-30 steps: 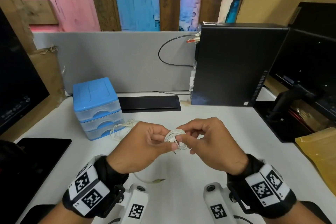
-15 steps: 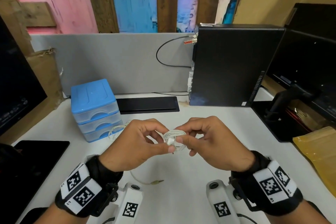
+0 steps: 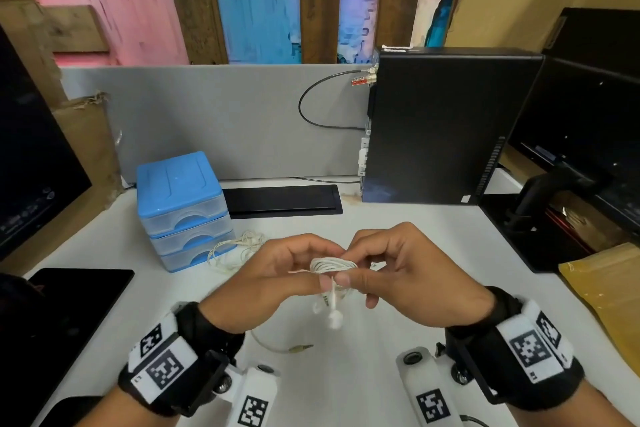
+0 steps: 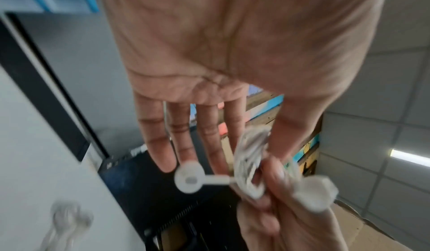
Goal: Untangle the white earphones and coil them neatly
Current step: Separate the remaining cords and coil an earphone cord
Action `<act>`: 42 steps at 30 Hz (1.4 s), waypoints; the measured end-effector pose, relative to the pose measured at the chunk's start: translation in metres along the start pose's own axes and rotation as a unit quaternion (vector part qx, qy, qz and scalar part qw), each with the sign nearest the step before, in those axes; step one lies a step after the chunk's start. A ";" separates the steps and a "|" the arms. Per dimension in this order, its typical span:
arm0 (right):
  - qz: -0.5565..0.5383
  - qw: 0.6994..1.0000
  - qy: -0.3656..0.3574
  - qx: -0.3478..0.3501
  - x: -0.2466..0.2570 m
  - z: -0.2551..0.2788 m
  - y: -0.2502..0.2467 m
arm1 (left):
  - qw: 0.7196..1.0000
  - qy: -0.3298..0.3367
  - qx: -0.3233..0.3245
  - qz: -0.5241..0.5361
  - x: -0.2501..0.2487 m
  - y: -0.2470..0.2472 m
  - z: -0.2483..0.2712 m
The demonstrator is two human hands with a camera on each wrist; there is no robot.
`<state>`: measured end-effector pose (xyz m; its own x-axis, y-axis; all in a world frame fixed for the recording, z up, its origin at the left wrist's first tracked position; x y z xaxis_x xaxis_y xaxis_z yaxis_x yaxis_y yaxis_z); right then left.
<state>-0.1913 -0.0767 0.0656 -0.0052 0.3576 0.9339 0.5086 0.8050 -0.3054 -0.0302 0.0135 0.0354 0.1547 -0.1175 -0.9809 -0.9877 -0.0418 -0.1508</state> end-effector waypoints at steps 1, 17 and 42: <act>0.010 1.000 0.002 -0.003 0.000 0.001 0.002 | 1.000 -0.006 0.009 0.024 0.001 0.005 0.000; 0.073 0.991 0.028 -0.106 -0.009 -0.002 -0.010 | 0.999 -0.010 -0.040 0.021 0.019 0.017 -0.008; 0.311 0.868 0.372 0.108 -0.138 -0.055 -0.084 | 0.971 -0.153 -0.088 -0.159 0.092 -0.006 -0.024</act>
<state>-0.1859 -0.2192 -0.0271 0.8108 0.4151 0.4126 0.0401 0.6639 -0.7467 -0.0093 -0.0213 -0.0505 0.4114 0.2289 -0.8822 -0.8672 -0.1996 -0.4562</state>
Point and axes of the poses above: each hand's wrist, its own z-axis away from the middle knuckle, its own y-axis out of the palm, x = y × z, the point moved 3 cm from there along -z, towards the middle knuckle, and after that the axes turned 5 degrees about -z, right-handed, at the moved point
